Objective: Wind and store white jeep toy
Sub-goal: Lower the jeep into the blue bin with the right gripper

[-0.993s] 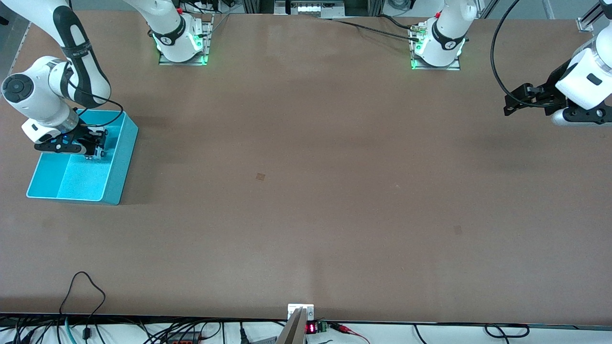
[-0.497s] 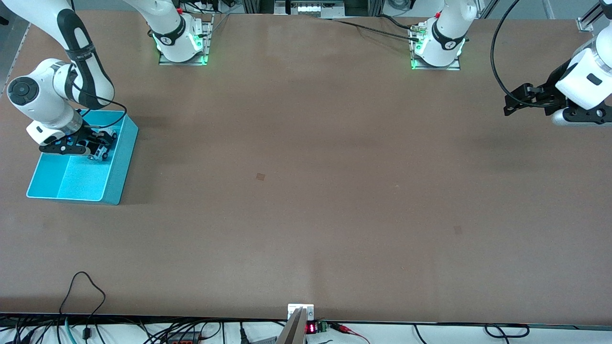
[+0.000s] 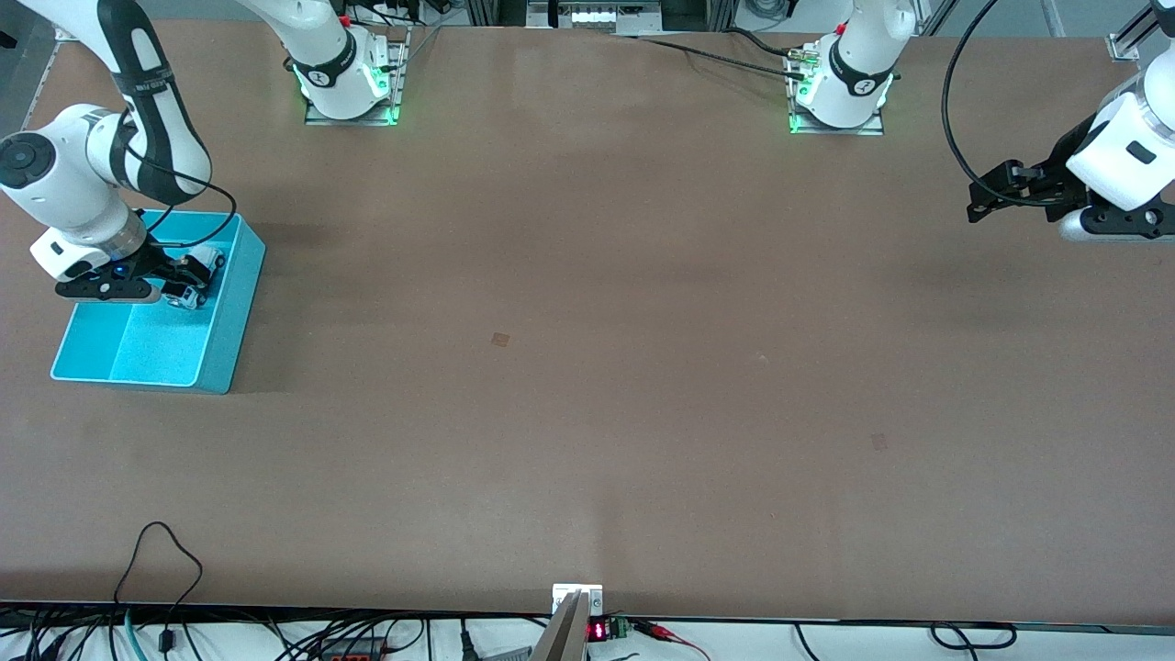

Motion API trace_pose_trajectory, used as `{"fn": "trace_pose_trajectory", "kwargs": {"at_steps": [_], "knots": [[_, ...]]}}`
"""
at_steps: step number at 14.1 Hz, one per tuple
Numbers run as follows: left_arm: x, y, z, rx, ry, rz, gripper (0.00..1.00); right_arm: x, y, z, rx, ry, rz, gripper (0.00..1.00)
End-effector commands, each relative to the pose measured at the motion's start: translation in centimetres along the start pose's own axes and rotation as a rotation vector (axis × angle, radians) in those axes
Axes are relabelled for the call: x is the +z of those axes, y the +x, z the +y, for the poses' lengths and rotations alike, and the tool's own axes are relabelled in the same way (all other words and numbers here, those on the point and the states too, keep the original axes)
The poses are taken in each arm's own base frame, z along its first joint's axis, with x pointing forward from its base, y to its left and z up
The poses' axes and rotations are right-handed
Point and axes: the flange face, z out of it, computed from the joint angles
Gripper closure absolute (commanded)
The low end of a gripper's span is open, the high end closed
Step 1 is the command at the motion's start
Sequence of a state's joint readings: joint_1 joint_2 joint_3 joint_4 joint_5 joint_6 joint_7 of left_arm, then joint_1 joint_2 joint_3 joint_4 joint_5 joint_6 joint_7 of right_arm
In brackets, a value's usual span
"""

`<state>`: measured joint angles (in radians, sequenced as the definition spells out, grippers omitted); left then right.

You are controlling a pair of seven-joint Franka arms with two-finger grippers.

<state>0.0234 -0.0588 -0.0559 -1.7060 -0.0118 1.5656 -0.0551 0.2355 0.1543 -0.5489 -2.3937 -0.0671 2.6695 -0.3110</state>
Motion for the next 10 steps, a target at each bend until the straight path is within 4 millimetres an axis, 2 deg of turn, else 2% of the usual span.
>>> {"fn": "trace_pose_trajectory", "kwargs": {"at_steps": [1,3,5,9,10], "knots": [[-0.6,-0.5,0.1,0.006,-0.012,0.0,0.0,-4.0,2.2,-0.9,-0.026,0.037,0.0,0.0],[-0.6,-0.5,0.1,0.006,-0.012,0.0,0.0,-7.0,4.3,-0.6,-0.034,0.049,-0.041,0.0],[-0.6,-0.5,0.1,0.006,-0.012,0.0,0.0,-10.3,6.7,-1.7,-0.056,0.059,-0.079,0.0],[-0.6,-0.5,0.1,0.006,-0.012,0.0,0.0,-15.5,9.5,-2.6,-0.087,0.062,-0.084,0.0],[-0.6,-0.5,0.1,0.006,-0.012,0.0,0.0,-17.4,10.3,-3.0,-0.095,0.062,-0.081,0.0]]}}
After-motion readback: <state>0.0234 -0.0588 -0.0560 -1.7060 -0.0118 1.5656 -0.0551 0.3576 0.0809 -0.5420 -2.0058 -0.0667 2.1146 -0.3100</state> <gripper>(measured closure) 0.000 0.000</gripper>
